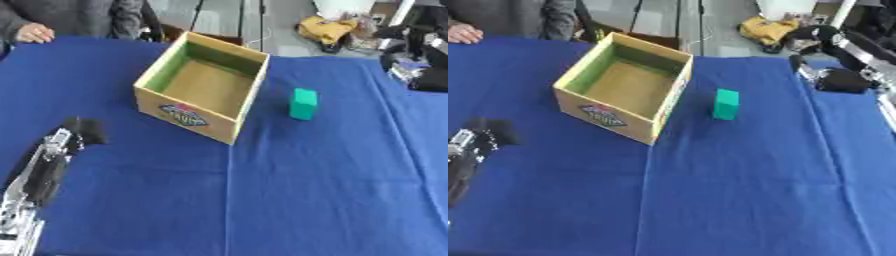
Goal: Pick up objects on the table and place them in the box.
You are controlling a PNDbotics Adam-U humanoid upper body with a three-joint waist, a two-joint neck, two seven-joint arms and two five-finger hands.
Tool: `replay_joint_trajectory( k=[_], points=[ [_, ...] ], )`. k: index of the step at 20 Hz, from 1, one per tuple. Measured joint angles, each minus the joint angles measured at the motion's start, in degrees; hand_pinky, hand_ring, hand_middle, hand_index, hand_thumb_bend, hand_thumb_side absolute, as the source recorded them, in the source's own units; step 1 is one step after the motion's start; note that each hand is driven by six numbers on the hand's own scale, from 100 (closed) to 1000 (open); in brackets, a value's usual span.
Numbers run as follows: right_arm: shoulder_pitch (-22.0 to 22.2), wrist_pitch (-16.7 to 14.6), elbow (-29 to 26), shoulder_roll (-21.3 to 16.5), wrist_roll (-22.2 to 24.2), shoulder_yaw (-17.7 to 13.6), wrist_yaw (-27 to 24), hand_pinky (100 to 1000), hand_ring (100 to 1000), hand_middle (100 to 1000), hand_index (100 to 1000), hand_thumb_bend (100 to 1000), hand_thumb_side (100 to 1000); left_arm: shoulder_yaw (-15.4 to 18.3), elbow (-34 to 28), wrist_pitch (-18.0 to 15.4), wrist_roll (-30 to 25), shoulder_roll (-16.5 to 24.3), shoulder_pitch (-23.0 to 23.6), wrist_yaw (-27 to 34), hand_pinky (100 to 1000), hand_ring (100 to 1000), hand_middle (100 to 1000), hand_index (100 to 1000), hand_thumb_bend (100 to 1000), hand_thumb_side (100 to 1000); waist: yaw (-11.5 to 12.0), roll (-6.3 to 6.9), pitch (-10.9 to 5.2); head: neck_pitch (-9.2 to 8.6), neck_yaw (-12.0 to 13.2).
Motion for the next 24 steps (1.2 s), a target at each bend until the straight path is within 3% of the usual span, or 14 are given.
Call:
replay_joint_trajectory(
  k=[9, 16, 24],
  points=[
    [-4.4, -5.2, 12.6, 4.5, -2.0, -0.6, 11.0, 830, 968, 878, 899, 100, 571, -0.9, 0.0, -0.2, -1.4, 0.2, -0.8, 0.1, 861, 656, 576, 762, 387, 948, 3.2, -0.31, 0.77, -0.44, -1.8],
    [-4.5, -7.7, 15.6, 6.3, -4.7, -0.7, 16.8, 827, 965, 878, 898, 100, 617, -1.2, 0.0, -0.5, -1.7, 0.5, -1.3, 0.2, 861, 654, 574, 763, 384, 950, 4.2, -0.18, 1.29, -0.46, -2.2],
    [-4.6, -9.1, 17.4, 8.0, -7.1, -0.7, 19.6, 824, 963, 871, 895, 100, 688, -1.4, 0.0, -0.7, -2.4, 0.5, -1.6, 0.2, 861, 651, 572, 763, 379, 954, 4.9, 0.08, 1.72, -0.78, -2.3]
  ],
)
